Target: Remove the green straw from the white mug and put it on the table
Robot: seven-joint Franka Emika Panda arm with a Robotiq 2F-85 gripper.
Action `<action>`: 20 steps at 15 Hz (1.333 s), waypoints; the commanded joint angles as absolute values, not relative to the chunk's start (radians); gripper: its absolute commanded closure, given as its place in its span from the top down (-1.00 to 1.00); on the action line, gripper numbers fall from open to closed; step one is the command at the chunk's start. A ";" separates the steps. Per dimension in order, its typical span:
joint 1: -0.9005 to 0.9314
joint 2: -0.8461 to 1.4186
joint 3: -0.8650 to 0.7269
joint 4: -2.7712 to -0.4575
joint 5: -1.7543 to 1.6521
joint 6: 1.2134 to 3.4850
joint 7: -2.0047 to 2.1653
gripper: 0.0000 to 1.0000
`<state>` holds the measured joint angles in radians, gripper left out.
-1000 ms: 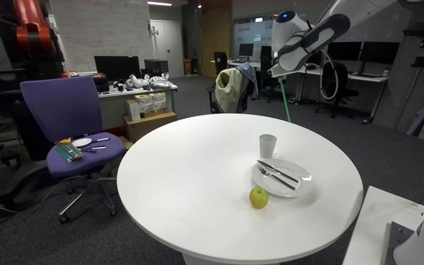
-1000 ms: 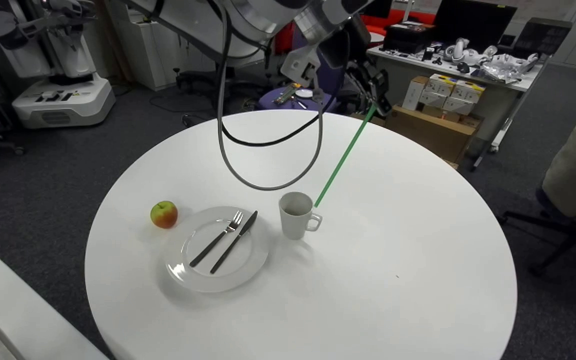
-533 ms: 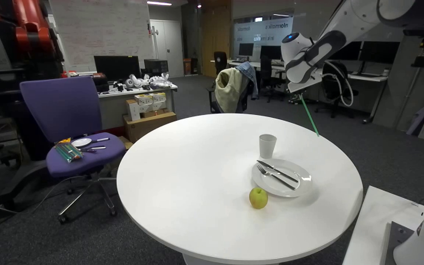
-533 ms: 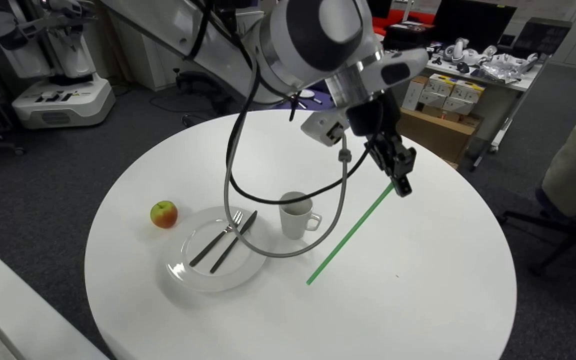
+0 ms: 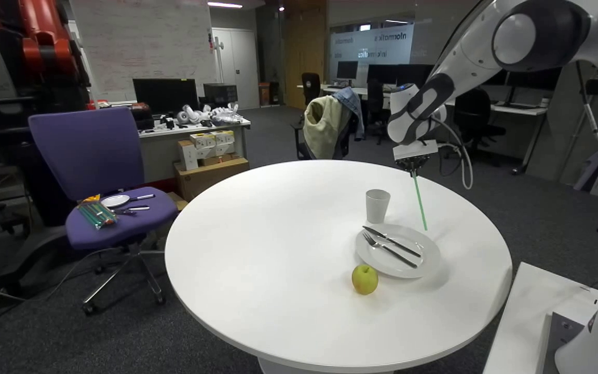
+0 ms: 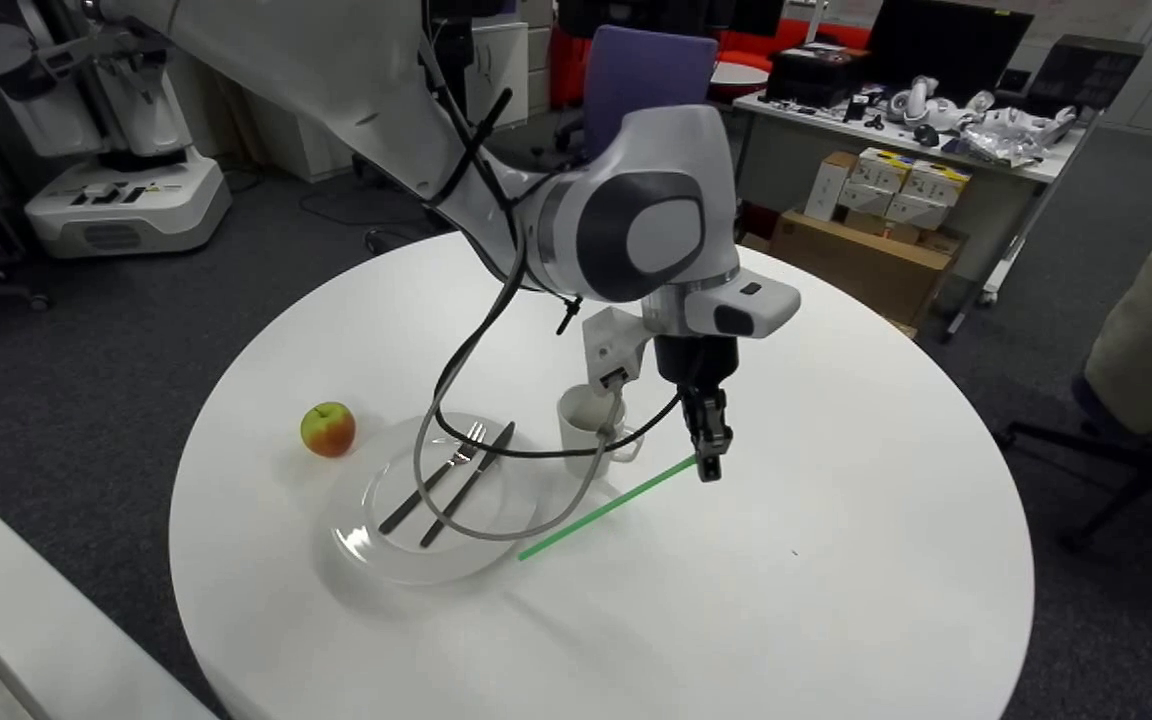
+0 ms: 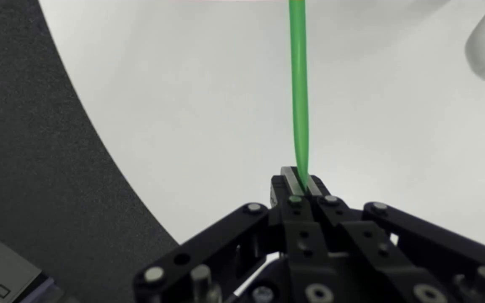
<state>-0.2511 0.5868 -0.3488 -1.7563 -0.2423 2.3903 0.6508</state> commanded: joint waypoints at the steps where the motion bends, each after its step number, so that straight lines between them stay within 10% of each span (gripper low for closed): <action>1: -0.258 0.635 -0.348 -1.674 -0.166 2.334 0.600 -0.99; 20: -0.335 0.893 -0.394 -1.326 -0.177 2.125 0.449 -0.99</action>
